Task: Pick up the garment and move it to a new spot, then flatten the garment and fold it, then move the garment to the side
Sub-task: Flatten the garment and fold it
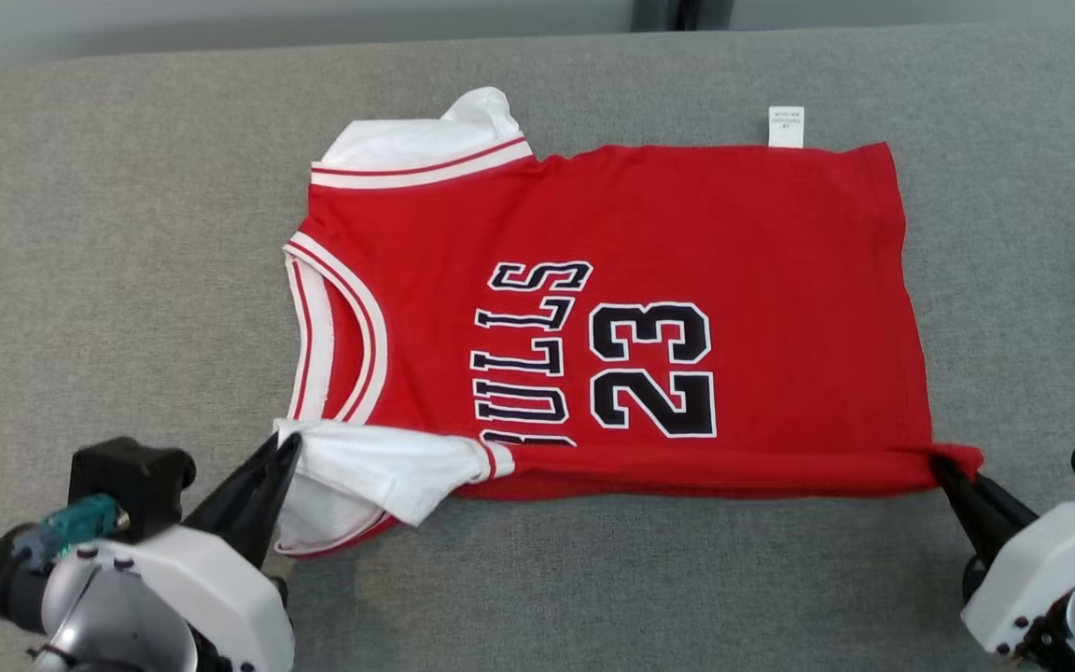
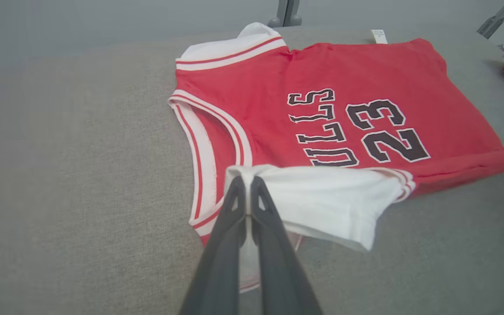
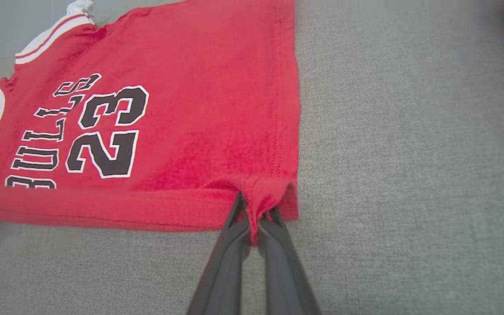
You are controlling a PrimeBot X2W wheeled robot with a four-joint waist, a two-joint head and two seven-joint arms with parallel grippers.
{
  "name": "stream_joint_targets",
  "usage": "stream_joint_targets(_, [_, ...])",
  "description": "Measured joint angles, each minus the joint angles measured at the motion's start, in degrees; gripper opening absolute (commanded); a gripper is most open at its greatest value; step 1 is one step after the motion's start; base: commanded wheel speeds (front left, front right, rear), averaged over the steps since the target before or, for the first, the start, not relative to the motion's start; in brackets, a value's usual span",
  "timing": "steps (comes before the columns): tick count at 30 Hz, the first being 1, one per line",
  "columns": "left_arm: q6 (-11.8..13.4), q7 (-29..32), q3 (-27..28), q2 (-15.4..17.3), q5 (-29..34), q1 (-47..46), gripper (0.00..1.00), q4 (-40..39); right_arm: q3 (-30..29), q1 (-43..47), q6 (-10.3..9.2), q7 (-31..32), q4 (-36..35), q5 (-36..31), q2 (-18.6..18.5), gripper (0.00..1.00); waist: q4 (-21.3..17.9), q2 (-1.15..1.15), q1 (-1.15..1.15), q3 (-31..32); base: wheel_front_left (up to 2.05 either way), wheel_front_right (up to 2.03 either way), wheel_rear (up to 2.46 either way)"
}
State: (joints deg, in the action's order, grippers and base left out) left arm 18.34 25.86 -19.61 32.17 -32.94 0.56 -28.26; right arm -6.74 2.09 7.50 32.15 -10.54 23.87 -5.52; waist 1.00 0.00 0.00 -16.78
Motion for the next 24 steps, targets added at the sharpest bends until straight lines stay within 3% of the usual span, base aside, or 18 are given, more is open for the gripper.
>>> stream_joint_targets(5, [-3.4, 1.5, 0.0, -0.4, -2.6, -6.9, 0.00, 5.6, 1.0, -6.7, 0.01, 2.6, 2.3, -0.3, -2.0, 0.00, -1.0, 0.00, 0.00, -3.2, 0.00, 0.00, 0.00])
stream_joint_targets(12, [-6.1, 1.1, -0.2, -1.9, -4.5, -11.8, 0.00, 13.3, 3.7, -11.7, 0.00, 2.6, 6.6, 0.3, -3.5, 0.00, -2.2, 0.00, 0.00, -6.2, 0.00, 0.00, 0.00])
stream_joint_targets(13, [-6.3, 1.0, -0.2, -2.1, -4.6, -12.0, 0.28, 14.1, 4.2, -12.3, 0.00, 2.0, 7.2, 0.9, -3.5, 0.00, -2.2, 0.00, 0.00, -6.5, 0.00, 0.00, 0.00])
stream_joint_targets(14, [-6.3, 1.0, -0.2, -2.1, -4.6, -12.0, 0.48, 14.1, 4.2, -12.3, 0.00, 2.0, 7.2, 0.9, -3.5, 0.08, -2.2, 0.00, 0.00, -6.5, 0.00, 0.00, 0.00])
stream_joint_targets(15, [-6.5, 0.9, -0.3, -2.4, -5.1, -12.1, 0.76, 14.8, 4.8, -12.7, 0.00, 1.3, 7.6, 1.4, -3.5, 0.31, -2.3, 0.00, 0.00, -6.7, 0.00, 0.00, 0.00])
stream_joint_targets(16, [-6.7, 0.9, -0.5, -2.5, -5.4, -12.1, 1.00, 15.4, 5.3, -13.1, 0.00, 0.7, 8.0, 2.2, -3.5, 0.94, -2.4, 0.00, 0.00, -6.8, 0.00, 0.00, 0.00])
stream_joint_targets(17, [-6.7, 0.3, -0.5, -2.8, -5.4, -12.1, 1.00, 15.9, 5.8, -13.3, 0.00, -0.4, 8.3, 3.3, -3.5, 1.00, -2.4, 0.00, 0.00, -6.9, 0.00, 0.00, 0.00])
stream_joint_targets(24, [-5.1, -7.0, 1.4, -5.7, -4.9, -11.0, 1.00, 17.5, 5.9, -13.3, 0.00, -9.9, 9.4, 6.4, -4.5, 1.00, -1.9, 0.00, 0.00, -6.3, 0.00, 0.00, 0.00])
